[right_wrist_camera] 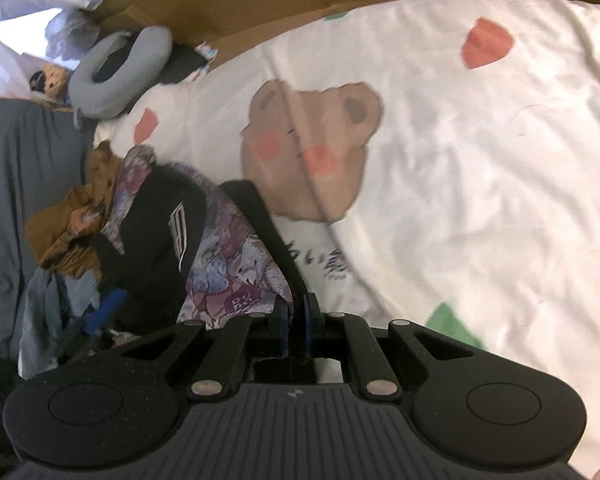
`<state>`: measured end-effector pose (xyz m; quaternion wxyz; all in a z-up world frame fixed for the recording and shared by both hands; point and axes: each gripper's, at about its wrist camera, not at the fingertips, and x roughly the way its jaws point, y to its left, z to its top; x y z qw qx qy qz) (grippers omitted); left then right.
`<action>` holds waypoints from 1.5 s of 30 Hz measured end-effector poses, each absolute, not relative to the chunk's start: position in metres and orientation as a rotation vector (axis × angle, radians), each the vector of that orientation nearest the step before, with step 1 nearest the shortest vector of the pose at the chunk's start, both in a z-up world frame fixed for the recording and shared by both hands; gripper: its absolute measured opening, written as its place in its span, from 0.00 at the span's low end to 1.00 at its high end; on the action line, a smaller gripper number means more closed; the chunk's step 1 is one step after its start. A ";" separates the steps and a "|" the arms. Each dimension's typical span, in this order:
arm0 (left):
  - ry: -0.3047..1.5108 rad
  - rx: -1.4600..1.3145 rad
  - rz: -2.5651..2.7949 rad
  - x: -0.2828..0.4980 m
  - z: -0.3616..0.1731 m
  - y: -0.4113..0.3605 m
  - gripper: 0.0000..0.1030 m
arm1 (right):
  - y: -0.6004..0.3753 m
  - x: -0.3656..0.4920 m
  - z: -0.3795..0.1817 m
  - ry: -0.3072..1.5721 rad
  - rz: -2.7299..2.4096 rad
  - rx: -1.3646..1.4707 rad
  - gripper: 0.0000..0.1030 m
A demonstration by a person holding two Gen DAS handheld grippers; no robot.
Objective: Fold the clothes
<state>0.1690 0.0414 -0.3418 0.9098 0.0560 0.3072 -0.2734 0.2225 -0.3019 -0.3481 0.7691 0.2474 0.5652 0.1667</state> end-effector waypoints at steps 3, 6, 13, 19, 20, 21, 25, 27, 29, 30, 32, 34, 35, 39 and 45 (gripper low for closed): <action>0.610 0.140 -0.519 0.193 -0.334 0.058 0.42 | -0.317 0.223 -0.349 1.212 0.326 0.536 0.05; 0.598 0.158 -0.465 0.221 -0.328 0.073 0.50 | -0.329 0.224 -0.350 1.202 0.296 0.537 0.05; 0.639 0.112 -0.396 0.270 -0.327 0.097 0.71 | -0.346 0.222 -0.351 1.185 0.253 0.535 0.05; 0.784 -0.012 -0.393 0.297 -0.346 0.107 0.76 | -0.360 0.224 -0.346 1.152 0.196 0.537 0.04; 0.793 -0.016 -0.397 0.299 -0.350 0.107 0.76 | -0.361 0.224 -0.347 1.148 0.191 0.533 0.04; 0.801 -0.024 -0.402 0.301 -0.353 0.106 0.75 | -0.363 0.224 -0.346 1.144 0.186 0.529 0.04; 0.832 -0.058 -0.421 0.302 -0.357 0.104 0.34 | -0.370 0.225 -0.345 1.124 0.161 0.516 0.04; 0.852 -0.070 -0.427 0.302 -0.357 0.102 0.11 | -0.375 0.226 -0.346 1.117 0.142 0.512 0.04; 0.866 -0.109 -0.448 0.302 -0.355 0.104 0.06 | -0.381 0.227 -0.349 1.124 0.101 0.507 0.04; 0.862 -0.120 -0.450 0.300 -0.353 0.104 0.05 | -0.385 0.227 -0.351 1.126 0.075 0.510 0.04; 0.850 -0.124 -0.453 0.294 -0.347 0.104 0.04 | -0.392 0.226 -0.354 1.121 0.029 0.532 0.04; 0.840 -0.121 -0.453 0.288 -0.341 0.104 0.04 | -0.399 0.223 -0.357 1.111 0.000 0.560 0.04; 0.836 -0.118 -0.451 0.285 -0.337 0.105 0.04 | -0.401 0.220 -0.357 1.106 -0.006 0.570 0.04; 0.820 -0.107 -0.441 0.272 -0.322 0.109 0.03 | -0.411 0.210 -0.358 1.094 -0.031 0.609 0.04; 0.813 -0.099 -0.413 0.249 -0.299 0.129 0.03 | -0.422 0.197 -0.349 1.066 -0.062 0.664 0.04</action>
